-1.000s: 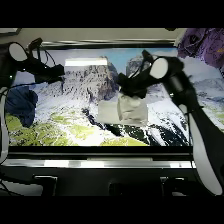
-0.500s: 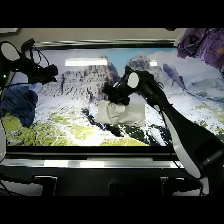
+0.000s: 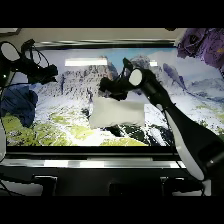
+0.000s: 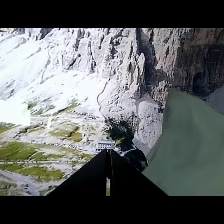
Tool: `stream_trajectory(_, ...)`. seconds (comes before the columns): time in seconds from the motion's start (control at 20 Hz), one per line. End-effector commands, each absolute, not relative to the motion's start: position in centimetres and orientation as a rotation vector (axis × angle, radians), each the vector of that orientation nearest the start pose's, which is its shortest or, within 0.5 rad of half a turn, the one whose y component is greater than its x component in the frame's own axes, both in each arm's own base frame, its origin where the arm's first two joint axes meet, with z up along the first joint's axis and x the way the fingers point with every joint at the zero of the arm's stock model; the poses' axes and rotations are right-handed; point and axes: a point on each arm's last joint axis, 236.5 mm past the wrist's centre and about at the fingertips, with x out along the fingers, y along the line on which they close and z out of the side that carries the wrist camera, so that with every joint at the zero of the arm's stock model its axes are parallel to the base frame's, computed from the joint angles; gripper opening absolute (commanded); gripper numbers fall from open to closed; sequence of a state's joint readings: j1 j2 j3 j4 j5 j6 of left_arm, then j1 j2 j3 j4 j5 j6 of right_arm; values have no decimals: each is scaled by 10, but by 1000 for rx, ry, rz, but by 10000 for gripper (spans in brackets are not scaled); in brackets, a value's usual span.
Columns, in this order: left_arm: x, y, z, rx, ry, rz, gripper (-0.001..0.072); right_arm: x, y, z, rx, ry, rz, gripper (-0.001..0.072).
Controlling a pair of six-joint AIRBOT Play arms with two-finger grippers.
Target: Fold the clothes and pants, and hang the long-sleeved shirts on hangers.
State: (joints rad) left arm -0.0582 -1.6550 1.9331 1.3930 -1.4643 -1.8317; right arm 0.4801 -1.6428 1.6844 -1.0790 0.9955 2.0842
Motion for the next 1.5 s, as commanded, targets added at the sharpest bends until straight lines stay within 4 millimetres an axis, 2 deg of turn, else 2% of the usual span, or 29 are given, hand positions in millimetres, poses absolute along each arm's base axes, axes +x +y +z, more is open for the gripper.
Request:
stream_trajectory(0.0,487,-69,105,-317,1202,-39,16,439,295,127,585,1135,457,601)
stream_trajectory(0.05,487,-69,105,-317,1202,-39,15,439,270,137,553,1125,452,601)
stream_trajectory(0.15,488,-65,106,-318,1198,-31,15,436,199,143,443,1139,400,599)
stream_trajectory(0.25,488,-60,108,-325,1194,-22,16,430,110,127,341,1190,277,597)
stream_trajectory(0.3,488,-56,108,-330,1191,-15,16,428,79,116,362,1210,245,597)
stream_trajectory(0.35,488,-52,109,-336,1189,-8,16,424,58,102,430,1234,244,597)
stream_trajectory(0.45,489,-44,110,-346,1185,6,16,415,38,69,633,1251,301,598)
stream_trajectory(0.6,489,-37,110,-352,1185,18,16,395,33,9,820,1280,346,597)
stream_trajectory(0.75,489,-38,110,-352,1185,17,16,381,51,-45,864,1347,369,595)
stream_trajectory(0.85,489,-38,110,-352,1185,17,16,388,63,-63,879,1347,385,593)
stream_trajectory(1.0,489,-38,110,-352,1185,17,16,408,81,-77,932,1301,402,582)
stream_trajectory(1.05,489,-38,110,-352,1185,17,16,412,90,-81,949,1297,407,558)
stream_trajectory(1.1,489,-38,110,-352,1185,18,16,413,99,-86,954,1305,412,536)
stream_trajectory(1.25,489,-38,110,-352,1185,17,16,413,116,-98,925,1326,412,532)
stream_trajectory(1.35,489,-38,110,-352,1185,17,16,413,125,-100,908,1328,417,444)
stream_trajectory(1.4,489,-38,110,-352,1185,17,16,412,128,-100,902,1332,423,362)
stream_trajectory(1.45,489,-38,110,-352,1185,18,16,411,131,-98,904,1335,433,197)
